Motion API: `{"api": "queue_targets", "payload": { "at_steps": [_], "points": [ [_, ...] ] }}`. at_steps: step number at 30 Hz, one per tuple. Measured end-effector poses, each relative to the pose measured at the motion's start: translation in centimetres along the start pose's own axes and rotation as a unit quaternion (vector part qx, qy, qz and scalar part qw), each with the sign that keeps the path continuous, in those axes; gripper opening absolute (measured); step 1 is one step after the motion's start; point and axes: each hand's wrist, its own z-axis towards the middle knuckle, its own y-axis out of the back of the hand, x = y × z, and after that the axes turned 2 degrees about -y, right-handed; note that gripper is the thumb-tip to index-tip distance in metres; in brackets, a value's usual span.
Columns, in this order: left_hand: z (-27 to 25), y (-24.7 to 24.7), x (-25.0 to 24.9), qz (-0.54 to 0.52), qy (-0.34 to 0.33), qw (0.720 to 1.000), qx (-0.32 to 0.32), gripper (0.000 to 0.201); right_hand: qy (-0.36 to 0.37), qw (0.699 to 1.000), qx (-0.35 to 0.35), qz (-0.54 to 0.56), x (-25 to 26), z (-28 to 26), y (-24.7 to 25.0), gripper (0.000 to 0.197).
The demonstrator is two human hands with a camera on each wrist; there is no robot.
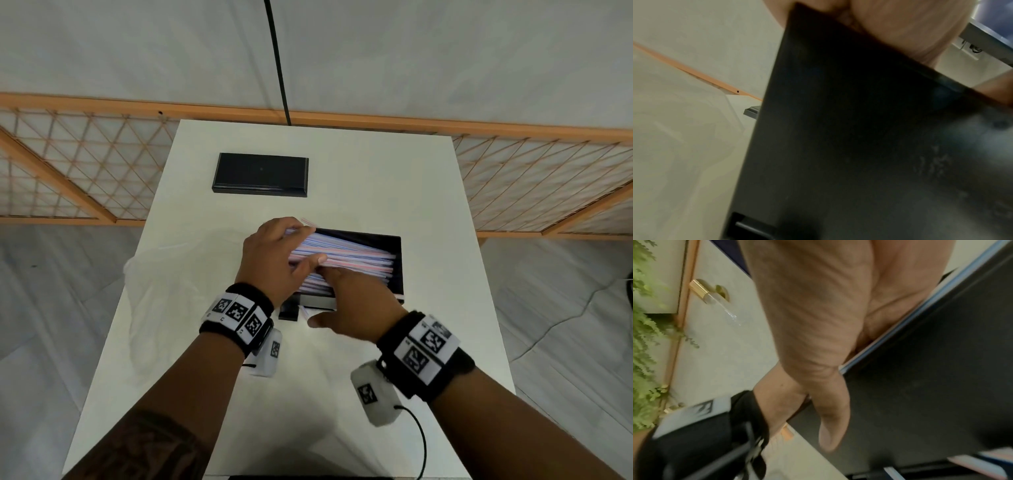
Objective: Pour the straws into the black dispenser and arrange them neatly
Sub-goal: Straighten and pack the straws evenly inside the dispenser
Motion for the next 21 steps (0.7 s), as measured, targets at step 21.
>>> {"api": "queue_targets", "payload": {
  "at_steps": [21],
  "points": [
    [-0.2, -0.9, 0.6, 0.042, -0.023, 0.999, -0.019, 0.05, 0.025, 0.98, 0.175, 0.092, -0.4, 4.5, 3.0, 0.086]
  ]
}}
